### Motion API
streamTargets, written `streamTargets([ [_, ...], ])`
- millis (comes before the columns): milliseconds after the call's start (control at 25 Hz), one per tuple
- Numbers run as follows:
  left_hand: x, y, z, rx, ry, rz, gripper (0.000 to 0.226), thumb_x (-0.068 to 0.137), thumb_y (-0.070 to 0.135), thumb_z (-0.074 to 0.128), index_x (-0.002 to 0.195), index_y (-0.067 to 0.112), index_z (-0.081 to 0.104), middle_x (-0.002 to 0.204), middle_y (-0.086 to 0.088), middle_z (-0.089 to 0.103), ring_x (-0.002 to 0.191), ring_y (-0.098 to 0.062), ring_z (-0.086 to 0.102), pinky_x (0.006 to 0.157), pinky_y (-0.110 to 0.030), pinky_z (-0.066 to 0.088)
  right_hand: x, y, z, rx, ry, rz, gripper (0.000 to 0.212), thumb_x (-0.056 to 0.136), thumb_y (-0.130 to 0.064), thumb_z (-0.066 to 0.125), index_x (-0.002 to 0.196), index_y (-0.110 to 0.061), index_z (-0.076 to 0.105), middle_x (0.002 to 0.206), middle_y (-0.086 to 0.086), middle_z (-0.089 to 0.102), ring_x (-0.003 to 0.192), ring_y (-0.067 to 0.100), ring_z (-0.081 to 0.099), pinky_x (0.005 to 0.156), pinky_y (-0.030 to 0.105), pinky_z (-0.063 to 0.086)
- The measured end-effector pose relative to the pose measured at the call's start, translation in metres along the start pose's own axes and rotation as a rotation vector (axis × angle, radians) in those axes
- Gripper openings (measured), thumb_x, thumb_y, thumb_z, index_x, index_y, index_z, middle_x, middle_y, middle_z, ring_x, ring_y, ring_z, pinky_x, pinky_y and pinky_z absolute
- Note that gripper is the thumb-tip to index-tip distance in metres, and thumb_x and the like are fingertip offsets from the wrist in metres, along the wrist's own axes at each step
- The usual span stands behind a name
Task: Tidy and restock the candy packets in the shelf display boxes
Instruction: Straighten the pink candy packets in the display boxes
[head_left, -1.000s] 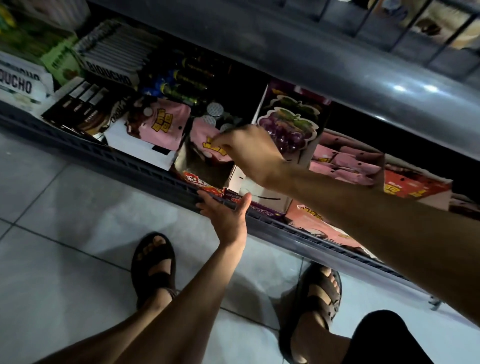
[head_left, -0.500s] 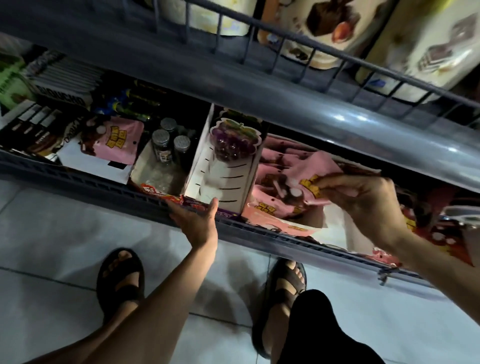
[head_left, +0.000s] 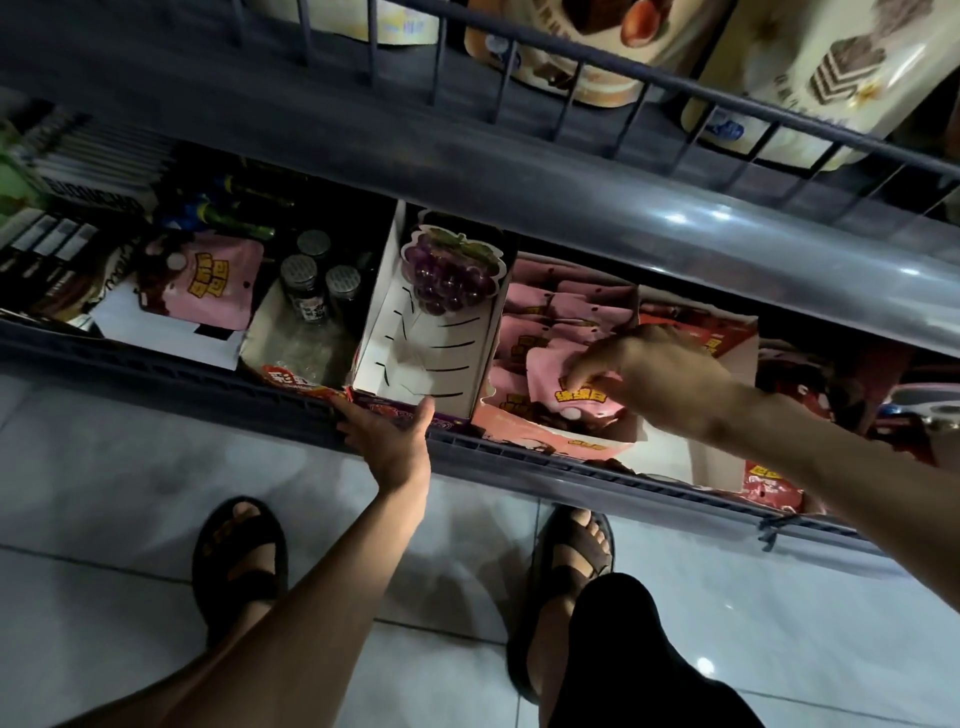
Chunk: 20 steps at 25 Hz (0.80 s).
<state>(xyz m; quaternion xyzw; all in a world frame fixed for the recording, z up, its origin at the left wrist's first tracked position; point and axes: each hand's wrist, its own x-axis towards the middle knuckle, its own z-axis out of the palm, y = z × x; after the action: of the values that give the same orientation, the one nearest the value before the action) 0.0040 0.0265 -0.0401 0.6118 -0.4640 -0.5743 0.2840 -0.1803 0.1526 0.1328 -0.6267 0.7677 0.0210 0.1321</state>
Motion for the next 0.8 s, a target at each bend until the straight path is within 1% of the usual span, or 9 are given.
streamTargets([
  [80,-0.001,0.001,0.000,-0.003,-0.006,-0.004,0.117,0.079,0.031,0.077,0.152,0.018,-0.013,0.160,-0.017,-0.005,0.147,-0.032,-0.009,0.118,-0.052,0.007,0.003,-0.002,0.014,-0.026,-0.006,0.010,0.028,0.095,-0.016,0.057,0.114,-0.035,0.065,0.127,-0.010,0.063,0.106,0.012,0.065,0.095,0.035,0.051],
  [120,-0.002,0.001,-0.001,-0.004,-0.009,-0.006,0.116,0.080,0.031,0.076,0.152,0.018,-0.014,0.160,-0.016,-0.005,0.147,-0.032,-0.009,0.117,-0.052,0.007,0.001,-0.001,0.021,-0.040,0.025,0.024,0.026,0.094,-0.018,0.059,0.113,-0.034,0.066,0.124,-0.010,0.065,0.102,0.012,0.067,0.093,0.035,0.052],
  [200,-0.002,0.001,-0.001,-0.002,-0.008,-0.009,0.116,0.080,0.030,0.076,0.152,0.018,-0.013,0.160,-0.017,-0.005,0.148,-0.032,-0.008,0.117,-0.051,0.008,-0.006,0.006,0.039,-0.050,0.097,0.077,0.022,0.092,-0.022,0.063,0.108,-0.035,0.069,0.111,-0.009,0.071,0.088,0.013,0.070,0.083,0.033,0.056],
  [280,-0.003,0.003,-0.002,0.006,-0.007,-0.007,0.114,0.081,0.029,0.075,0.153,0.017,-0.012,0.160,-0.017,-0.005,0.148,-0.032,-0.008,0.117,-0.049,0.009,-0.014,0.013,0.057,-0.063,0.071,0.136,0.019,0.090,-0.027,0.066,0.104,-0.038,0.070,0.101,-0.008,0.073,0.080,0.015,0.069,0.074,0.031,0.056],
  [400,-0.004,0.003,-0.001,0.003,-0.004,-0.006,0.113,0.082,0.029,0.075,0.153,0.016,-0.012,0.160,-0.016,-0.007,0.147,-0.031,-0.009,0.117,-0.047,0.008,-0.012,0.021,0.067,-0.077,-0.013,0.148,0.019,0.089,-0.028,0.067,0.104,-0.040,0.069,0.100,-0.009,0.073,0.084,0.018,0.069,0.074,0.034,0.055],
  [480,-0.005,0.003,-0.001,0.005,-0.004,-0.006,0.113,0.082,0.030,0.074,0.153,0.017,-0.012,0.160,-0.015,-0.007,0.147,-0.031,-0.009,0.117,-0.047,0.008,-0.008,0.020,0.060,-0.053,-0.018,0.115,0.021,0.088,-0.021,0.067,0.103,-0.036,0.071,0.104,-0.007,0.072,0.088,0.018,0.069,0.076,0.033,0.056],
  [600,-0.005,0.002,-0.001,0.011,-0.006,-0.008,0.113,0.081,0.033,0.074,0.153,0.019,-0.013,0.160,-0.016,-0.008,0.148,-0.031,-0.010,0.117,-0.049,0.009,-0.006,0.019,0.058,-0.095,-0.007,0.101,0.030,0.090,-0.009,0.063,0.111,-0.030,0.070,0.115,-0.003,0.069,0.097,0.017,0.067,0.083,0.028,0.053],
  [720,-0.005,0.002,-0.001,0.012,-0.008,-0.014,0.114,0.081,0.034,0.074,0.153,0.020,-0.013,0.160,-0.017,-0.008,0.148,-0.030,-0.010,0.116,-0.051,0.010,-0.004,0.018,0.066,-0.107,-0.077,0.096,0.036,0.091,-0.005,0.058,0.117,-0.028,0.067,0.121,-0.003,0.066,0.104,0.016,0.063,0.090,0.027,0.050],
  [800,-0.006,0.003,0.000,0.019,-0.007,-0.016,0.114,0.081,0.034,0.074,0.153,0.020,-0.013,0.160,-0.017,-0.007,0.148,-0.031,-0.010,0.116,-0.051,0.010,-0.003,0.018,0.069,-0.088,-0.056,0.099,0.036,0.089,-0.004,0.060,0.116,-0.028,0.068,0.120,-0.003,0.067,0.104,0.016,0.063,0.091,0.027,0.051],
])
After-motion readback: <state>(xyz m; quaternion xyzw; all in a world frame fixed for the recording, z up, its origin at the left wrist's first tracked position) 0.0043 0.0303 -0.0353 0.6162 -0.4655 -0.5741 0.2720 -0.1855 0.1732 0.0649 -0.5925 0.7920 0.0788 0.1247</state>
